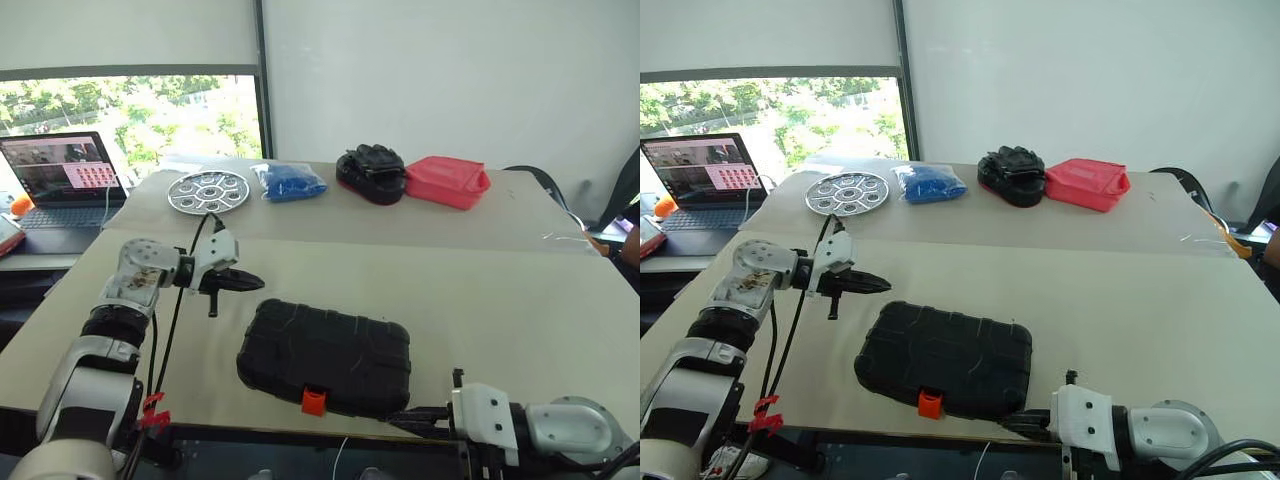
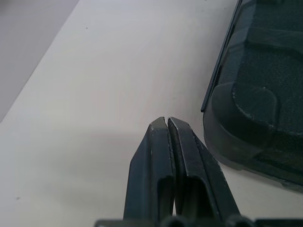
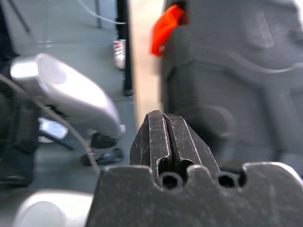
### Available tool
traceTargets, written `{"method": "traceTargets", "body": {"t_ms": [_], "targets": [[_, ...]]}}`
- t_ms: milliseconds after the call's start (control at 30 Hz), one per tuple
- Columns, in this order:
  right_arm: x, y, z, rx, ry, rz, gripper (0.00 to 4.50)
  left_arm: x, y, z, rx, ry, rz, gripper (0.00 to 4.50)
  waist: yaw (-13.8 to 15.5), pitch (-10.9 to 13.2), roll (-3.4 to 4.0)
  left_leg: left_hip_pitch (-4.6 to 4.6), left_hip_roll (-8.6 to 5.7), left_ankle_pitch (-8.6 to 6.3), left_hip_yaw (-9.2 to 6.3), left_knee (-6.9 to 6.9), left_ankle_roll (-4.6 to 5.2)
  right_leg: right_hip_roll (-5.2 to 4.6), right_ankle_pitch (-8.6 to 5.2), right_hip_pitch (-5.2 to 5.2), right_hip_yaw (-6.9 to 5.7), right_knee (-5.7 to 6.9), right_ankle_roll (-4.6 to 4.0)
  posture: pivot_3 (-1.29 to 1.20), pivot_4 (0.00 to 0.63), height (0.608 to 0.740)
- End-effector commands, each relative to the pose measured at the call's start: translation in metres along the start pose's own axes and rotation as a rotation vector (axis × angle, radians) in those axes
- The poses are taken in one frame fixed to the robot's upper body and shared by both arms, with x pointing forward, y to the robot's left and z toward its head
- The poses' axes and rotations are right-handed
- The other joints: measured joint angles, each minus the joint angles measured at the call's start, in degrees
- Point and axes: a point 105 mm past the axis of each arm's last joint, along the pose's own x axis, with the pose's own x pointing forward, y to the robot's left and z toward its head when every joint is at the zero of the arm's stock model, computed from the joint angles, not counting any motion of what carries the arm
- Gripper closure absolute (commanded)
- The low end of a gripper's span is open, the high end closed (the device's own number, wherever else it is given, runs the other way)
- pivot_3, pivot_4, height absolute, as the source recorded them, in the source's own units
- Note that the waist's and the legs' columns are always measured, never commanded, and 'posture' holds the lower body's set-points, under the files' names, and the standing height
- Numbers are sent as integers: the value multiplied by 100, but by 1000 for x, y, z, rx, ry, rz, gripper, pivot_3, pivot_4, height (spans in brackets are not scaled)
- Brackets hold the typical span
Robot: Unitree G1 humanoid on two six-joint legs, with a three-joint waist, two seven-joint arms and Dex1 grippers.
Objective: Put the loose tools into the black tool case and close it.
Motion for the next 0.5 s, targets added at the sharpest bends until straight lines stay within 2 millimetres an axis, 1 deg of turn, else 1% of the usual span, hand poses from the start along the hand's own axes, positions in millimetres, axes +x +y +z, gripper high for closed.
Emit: {"method": "traceTargets", "body": {"t_ms": [33,167,267,367,500], "targets": [[6,5,5,-16,-6,43,4500,11,4,13,87,4,-28,4458,3,2,-3,0,-1,0,-1,6,0,0,2,1,-1,2,2,0,150,740],[10,-2,1,14,15,23,4500,27,3,17,107,-11,-42,4458,-1,2,-3,3,-2,1,0,11,0,-1,9,7,0,2,7,0,150,740],[13,-7,-6,2,49,13,4500,32,-5,13,125,2,-90,4458,-9,2,-3,4,-1,1,-1,13,-1,0,10,7,1,6,7,0,150,740],[12,-20,-9,6,58,-32,4500,29,-16,5,113,28,-159,4458,-26,2,-3,4,-1,1,-1,11,0,1,10,5,1,5,7,0,150,740],[3,-42,-9,26,59,-115,4500,15,-38,-8,72,76,-269,4458,-84,1,-3,10,0,0,-1,7,0,1,10,5,6,6,6,0,150,740]]}}
